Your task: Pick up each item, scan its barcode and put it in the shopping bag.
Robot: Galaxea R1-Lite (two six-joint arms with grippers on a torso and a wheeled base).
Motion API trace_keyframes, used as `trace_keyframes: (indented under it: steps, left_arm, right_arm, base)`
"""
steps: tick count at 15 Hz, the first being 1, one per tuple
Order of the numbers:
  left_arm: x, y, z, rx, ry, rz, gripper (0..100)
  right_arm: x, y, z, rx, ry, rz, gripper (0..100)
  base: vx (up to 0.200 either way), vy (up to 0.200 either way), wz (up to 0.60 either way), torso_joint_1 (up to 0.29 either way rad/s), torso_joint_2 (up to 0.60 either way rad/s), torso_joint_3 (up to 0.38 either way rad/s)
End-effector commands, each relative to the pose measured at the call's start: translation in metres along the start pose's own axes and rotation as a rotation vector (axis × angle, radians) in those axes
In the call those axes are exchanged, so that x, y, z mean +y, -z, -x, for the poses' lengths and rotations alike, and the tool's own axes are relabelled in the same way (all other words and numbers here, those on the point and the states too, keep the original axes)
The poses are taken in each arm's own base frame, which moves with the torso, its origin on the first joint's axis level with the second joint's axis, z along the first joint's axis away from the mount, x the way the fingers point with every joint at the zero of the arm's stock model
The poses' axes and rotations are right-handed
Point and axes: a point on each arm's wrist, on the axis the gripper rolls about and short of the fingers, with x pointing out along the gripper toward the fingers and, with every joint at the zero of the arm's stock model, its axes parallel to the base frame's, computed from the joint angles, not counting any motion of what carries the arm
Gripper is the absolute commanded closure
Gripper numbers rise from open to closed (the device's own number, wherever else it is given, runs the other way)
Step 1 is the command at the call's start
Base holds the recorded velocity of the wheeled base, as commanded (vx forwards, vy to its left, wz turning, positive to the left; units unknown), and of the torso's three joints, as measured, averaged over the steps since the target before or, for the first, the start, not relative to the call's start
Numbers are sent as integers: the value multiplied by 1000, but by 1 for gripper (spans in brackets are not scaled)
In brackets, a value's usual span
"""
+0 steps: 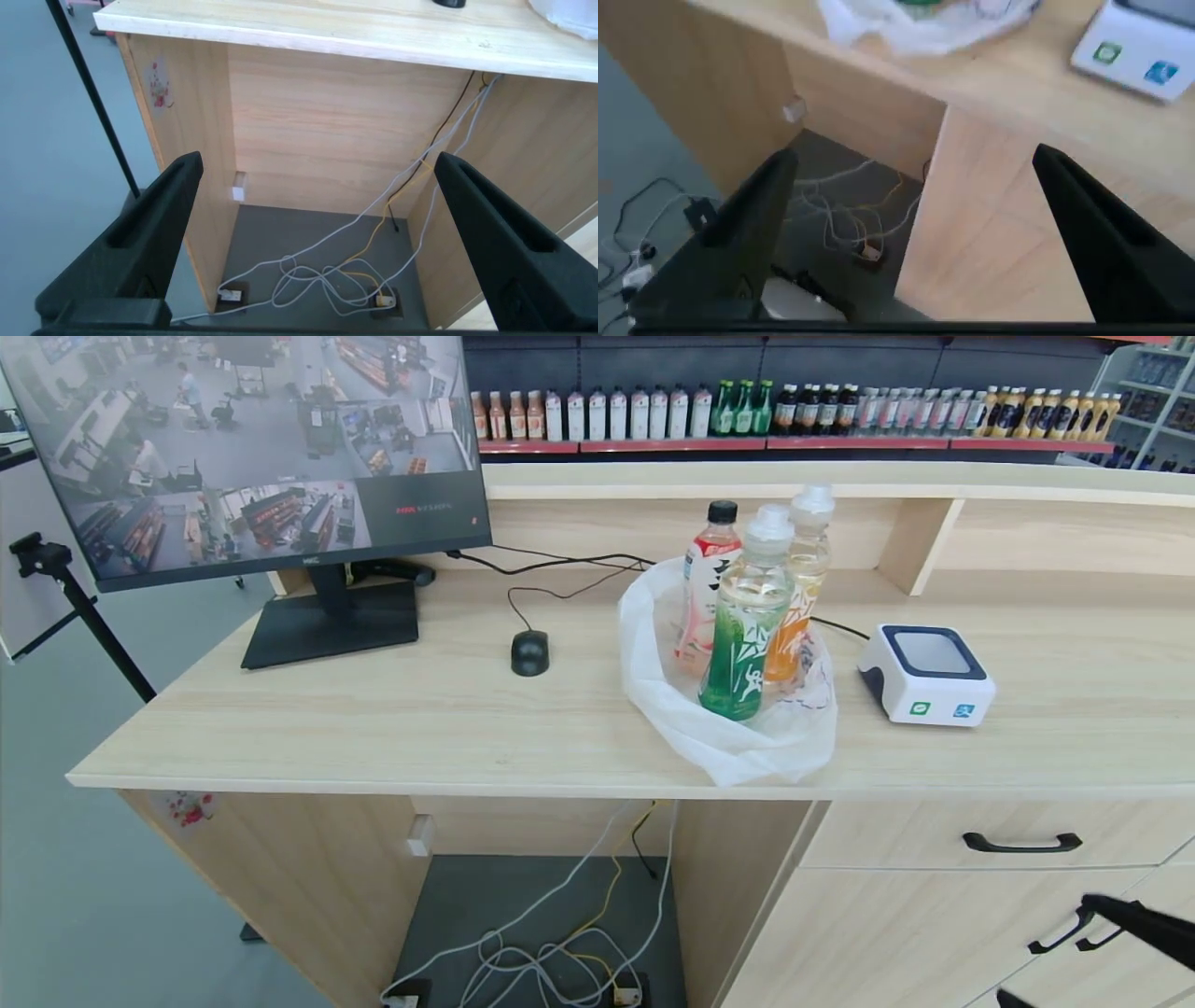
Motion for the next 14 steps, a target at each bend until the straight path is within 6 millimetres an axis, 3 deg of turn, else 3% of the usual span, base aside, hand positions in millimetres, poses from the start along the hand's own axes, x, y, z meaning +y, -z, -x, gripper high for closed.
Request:
trace_keyframes:
  steps: [1,4,7,11,14]
  left_arm:
    - [0,0,0,0,-1,1,0]
    - [0,0,0,0,-1,3,0]
    - [0,0,0,1,-1,3,0]
    - [0,0,0,0,-1,1,0]
    - [0,0,0,1,-1,1,0]
  right_arm:
    - [8,37,41,-63,-24,42,0]
    - [11,58,58,-73,-20,38,0]
    - [13,59,61,-50,78,10,0]
    - [16,58,62,-38,347,-75,0]
    - [20,61,67,-129,366,-114,0]
  base:
    - [0,0,0,0,0,0]
    - [0,0,0,0,0,0]
    - [0,0,0,0,0,0]
    - [0,0,0,0,0,0]
    - [0,0,0,0,0,0]
